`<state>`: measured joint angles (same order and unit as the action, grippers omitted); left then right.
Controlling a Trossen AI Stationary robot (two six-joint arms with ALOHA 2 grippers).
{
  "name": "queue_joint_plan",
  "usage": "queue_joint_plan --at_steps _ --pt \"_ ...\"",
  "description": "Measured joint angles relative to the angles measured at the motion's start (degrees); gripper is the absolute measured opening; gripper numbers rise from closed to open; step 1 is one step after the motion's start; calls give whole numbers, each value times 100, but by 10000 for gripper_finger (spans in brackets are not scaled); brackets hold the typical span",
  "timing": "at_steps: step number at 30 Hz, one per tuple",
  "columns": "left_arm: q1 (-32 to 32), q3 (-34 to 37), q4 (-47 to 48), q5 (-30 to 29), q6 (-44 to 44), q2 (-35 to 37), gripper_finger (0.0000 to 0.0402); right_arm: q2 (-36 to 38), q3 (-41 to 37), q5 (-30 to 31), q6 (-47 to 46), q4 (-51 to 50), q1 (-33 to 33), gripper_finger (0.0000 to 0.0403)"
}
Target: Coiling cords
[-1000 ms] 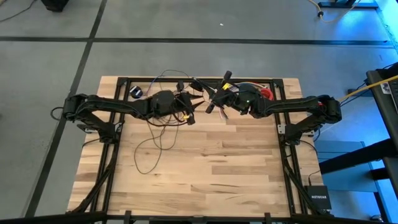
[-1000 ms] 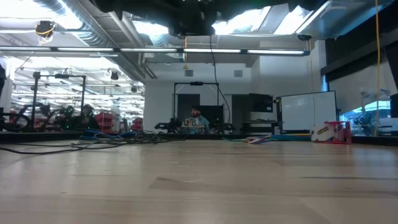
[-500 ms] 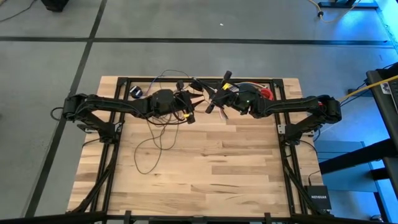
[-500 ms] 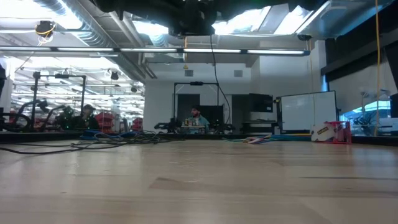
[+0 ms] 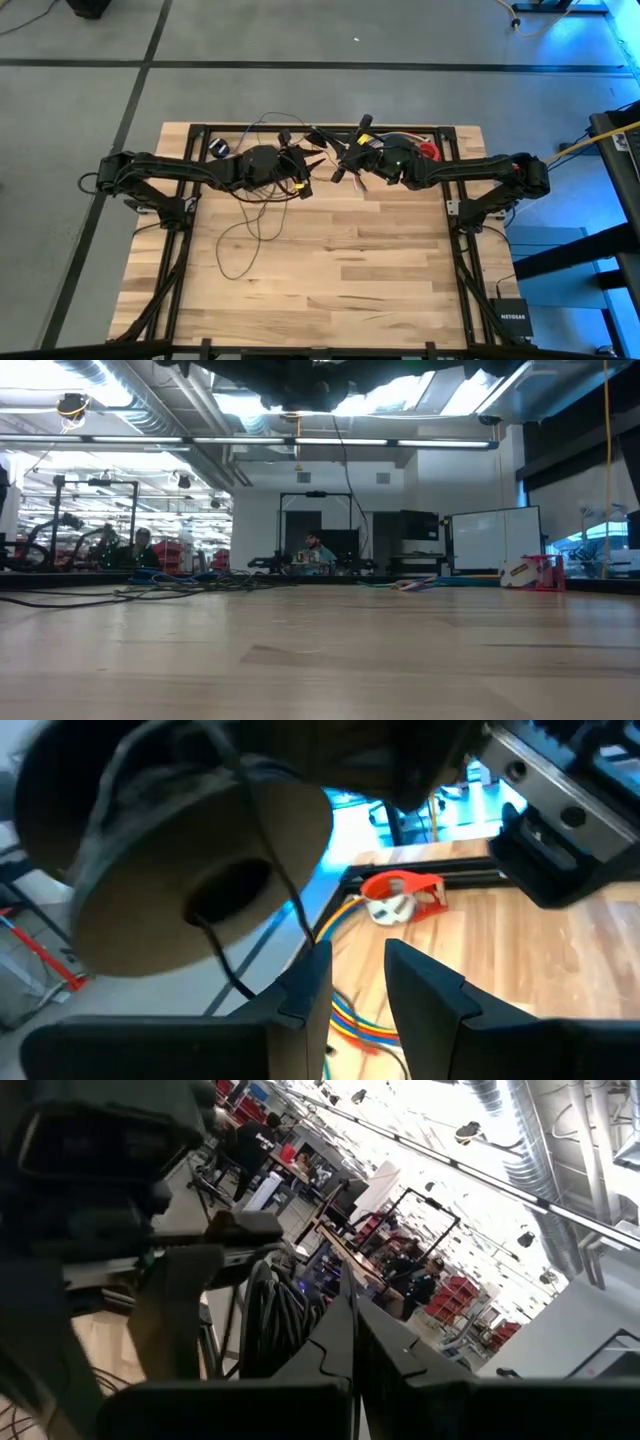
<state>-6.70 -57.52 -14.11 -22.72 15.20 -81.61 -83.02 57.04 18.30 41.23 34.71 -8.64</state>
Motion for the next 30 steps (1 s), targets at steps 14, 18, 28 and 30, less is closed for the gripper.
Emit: queue_joint_plan --at_steps 14,18,28,30 --pt "-90 4 -5 350 20 -50 88 0 0 -40 -2 -10 0 5" --pt "-87 4 -19 437 20 -52 88 0 0 -39 -1 -15 -1 5" --pt "-90 4 22 433 52 -52 88 0 0 -41 -2 -25 0 5" --pt "-90 4 25 433 134 -52 88 0 0 -41 0 -27 0 5"
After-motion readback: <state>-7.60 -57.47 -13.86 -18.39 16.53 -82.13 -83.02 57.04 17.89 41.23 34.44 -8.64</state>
